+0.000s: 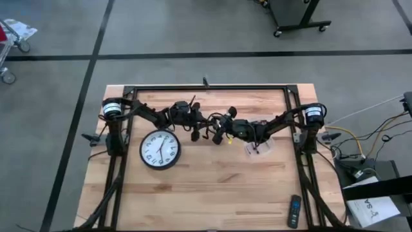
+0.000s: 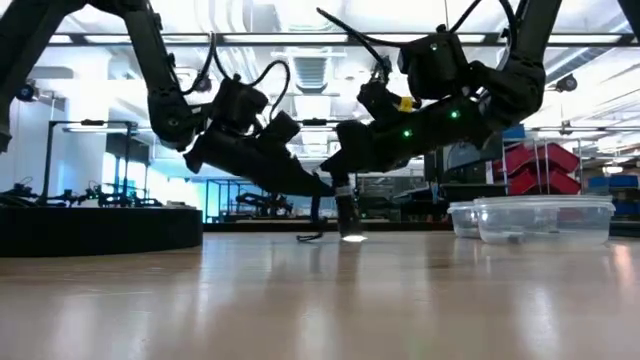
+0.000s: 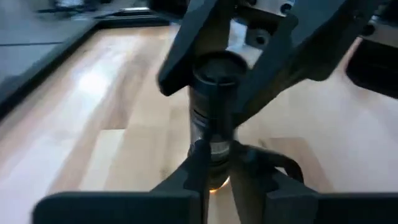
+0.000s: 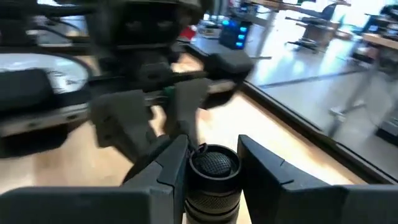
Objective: Insert battery
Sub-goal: Close the black battery compartment
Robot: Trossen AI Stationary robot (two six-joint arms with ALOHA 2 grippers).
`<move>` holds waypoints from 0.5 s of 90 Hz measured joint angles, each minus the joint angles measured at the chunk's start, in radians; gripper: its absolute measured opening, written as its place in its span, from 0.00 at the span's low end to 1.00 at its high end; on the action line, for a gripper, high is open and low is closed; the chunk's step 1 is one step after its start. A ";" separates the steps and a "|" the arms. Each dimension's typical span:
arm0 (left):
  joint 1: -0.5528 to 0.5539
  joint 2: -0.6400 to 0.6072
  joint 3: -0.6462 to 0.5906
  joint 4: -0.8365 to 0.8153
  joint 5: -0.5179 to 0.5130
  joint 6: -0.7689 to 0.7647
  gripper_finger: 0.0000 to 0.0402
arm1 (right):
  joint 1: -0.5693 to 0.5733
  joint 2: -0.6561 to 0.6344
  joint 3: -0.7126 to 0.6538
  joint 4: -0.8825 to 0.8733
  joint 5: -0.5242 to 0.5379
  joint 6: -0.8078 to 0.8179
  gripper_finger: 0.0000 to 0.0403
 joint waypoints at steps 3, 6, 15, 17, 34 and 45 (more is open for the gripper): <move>0.016 0.000 0.000 -0.003 0.041 0.005 0.17 | 0.000 0.000 0.000 0.000 -0.016 0.004 0.23; 0.030 0.000 -0.001 -0.004 0.079 0.014 0.21 | 0.001 0.000 0.001 0.001 -0.028 0.005 0.23; 0.064 0.006 -0.001 0.010 0.140 0.052 0.33 | 0.002 0.001 -0.001 0.024 -0.046 0.019 0.23; 0.067 0.010 0.000 0.016 0.155 0.061 0.36 | 0.002 0.001 -0.003 0.034 -0.054 0.019 0.23; 0.053 0.046 0.005 0.051 0.352 0.120 0.57 | 0.003 0.004 -0.018 0.096 -0.104 0.019 0.23; 0.040 0.062 0.012 0.064 0.376 0.124 0.64 | 0.002 0.003 -0.046 0.129 -0.115 0.041 0.23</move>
